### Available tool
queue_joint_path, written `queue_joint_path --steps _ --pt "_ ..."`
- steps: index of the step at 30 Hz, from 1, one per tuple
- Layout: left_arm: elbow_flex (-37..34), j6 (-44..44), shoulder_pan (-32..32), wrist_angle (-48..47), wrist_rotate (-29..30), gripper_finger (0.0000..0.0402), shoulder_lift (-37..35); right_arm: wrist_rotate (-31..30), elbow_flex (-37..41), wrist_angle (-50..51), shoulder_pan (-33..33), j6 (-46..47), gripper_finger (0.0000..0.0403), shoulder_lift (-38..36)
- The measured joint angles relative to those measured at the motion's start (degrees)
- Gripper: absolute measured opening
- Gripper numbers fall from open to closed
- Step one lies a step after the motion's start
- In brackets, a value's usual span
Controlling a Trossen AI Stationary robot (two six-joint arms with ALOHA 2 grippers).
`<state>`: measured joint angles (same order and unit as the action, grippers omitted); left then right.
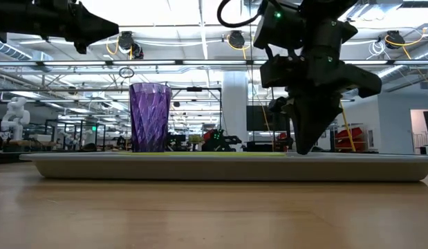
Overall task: Pick and place plate/cup/fork/spoon on tray
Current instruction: Adjust the orange spoon and gray serving tray
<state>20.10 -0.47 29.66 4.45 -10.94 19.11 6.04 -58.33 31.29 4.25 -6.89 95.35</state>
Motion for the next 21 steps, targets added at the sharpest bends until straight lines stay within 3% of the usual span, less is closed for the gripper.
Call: queue_joint_path --steps 13,21 --pt "0.00 0.00 0.01 0.01 0.00 0.0076 0.00 -0.02 0.00 0.26 0.00 -7.39 0.0003 -0.02" --pt "0.00 0.00 -0.01 0.00 0.00 0.0076 0.00 -0.01 0.00 0.26 0.00 -12.02 0.0044 -0.02"
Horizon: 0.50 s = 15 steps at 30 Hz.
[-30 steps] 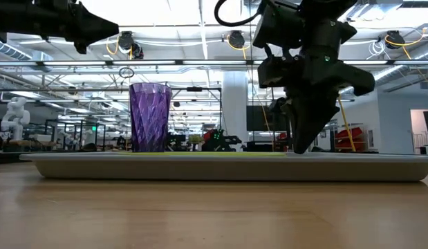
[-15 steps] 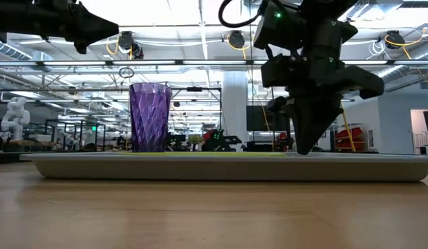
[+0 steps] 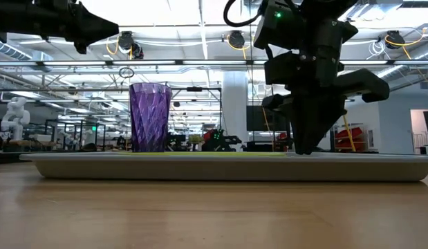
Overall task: Pick and place plate/cup/fork/spoon on tray
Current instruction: Adjust the orange spoon and gray serving tray
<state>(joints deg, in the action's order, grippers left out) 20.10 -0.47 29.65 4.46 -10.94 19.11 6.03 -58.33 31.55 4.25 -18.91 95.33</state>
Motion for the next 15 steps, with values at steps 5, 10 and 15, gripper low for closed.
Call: queue_joint_path --steps 5,10,15 --pt "0.00 0.00 0.02 0.00 -0.01 0.0076 0.00 0.01 0.00 0.02 0.00 -4.11 0.0076 0.00" --pt "0.00 0.00 0.02 0.00 0.00 0.0076 0.00 -0.01 0.00 0.17 0.52 -8.96 0.0106 -0.01" --pt "0.00 0.02 0.01 0.01 0.00 0.0076 0.00 -0.01 0.00 0.14 1.35 -12.37 0.0132 -0.01"
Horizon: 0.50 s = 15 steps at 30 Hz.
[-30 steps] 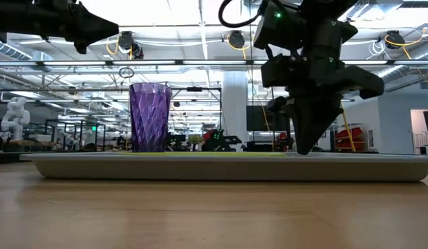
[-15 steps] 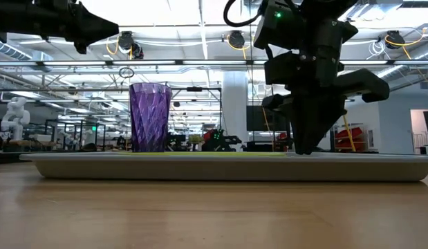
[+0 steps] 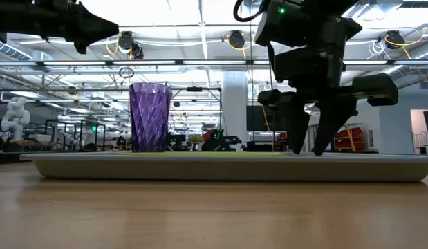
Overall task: Pick and place plate/cup/fork/spoon on tray
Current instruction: Adjust the orange spoon and gray serving tray
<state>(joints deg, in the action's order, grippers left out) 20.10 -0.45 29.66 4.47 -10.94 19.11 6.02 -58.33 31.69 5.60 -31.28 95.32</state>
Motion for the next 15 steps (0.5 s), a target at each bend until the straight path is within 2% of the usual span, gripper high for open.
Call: queue_joint_path --steps 15 --pt "0.00 -0.06 0.00 -0.01 -0.02 0.0076 0.00 -1.33 0.00 0.49 0.16 -7.78 0.0180 -0.01"
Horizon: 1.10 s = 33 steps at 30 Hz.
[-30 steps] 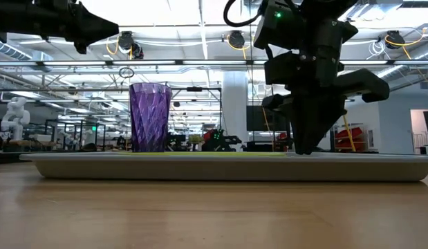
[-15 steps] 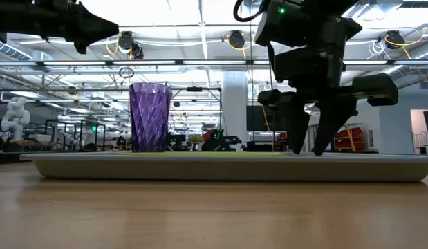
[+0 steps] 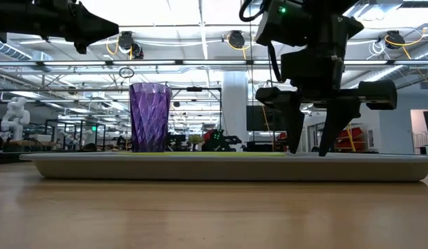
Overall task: Pick and place plate/cup/fork/spoon on tray
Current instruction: Adjust the orange spoon and gray serving tray
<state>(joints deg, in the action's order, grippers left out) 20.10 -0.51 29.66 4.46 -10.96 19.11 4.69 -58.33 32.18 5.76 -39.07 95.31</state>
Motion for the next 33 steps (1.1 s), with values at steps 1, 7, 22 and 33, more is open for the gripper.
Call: queue_joint_path --steps 1,7,22,33 --pt "0.00 -0.05 0.00 0.01 0.00 0.0076 -0.01 0.00 0.00 -0.04 0.00 -0.02 0.0180 0.00" --pt "0.00 0.18 -0.01 0.01 0.00 0.0076 0.00 0.00 1.25 -1.25 -0.01 -1.09 0.0177 -0.02" --pt "0.00 0.02 0.01 0.01 0.00 0.0076 0.00 -0.46 4.59 -7.02 -0.02 0.50 0.0176 -0.98" --pt "0.00 0.02 -0.01 0.01 0.00 0.0076 -0.02 -0.59 4.59 -6.78 -0.02 0.83 0.0176 -0.96"
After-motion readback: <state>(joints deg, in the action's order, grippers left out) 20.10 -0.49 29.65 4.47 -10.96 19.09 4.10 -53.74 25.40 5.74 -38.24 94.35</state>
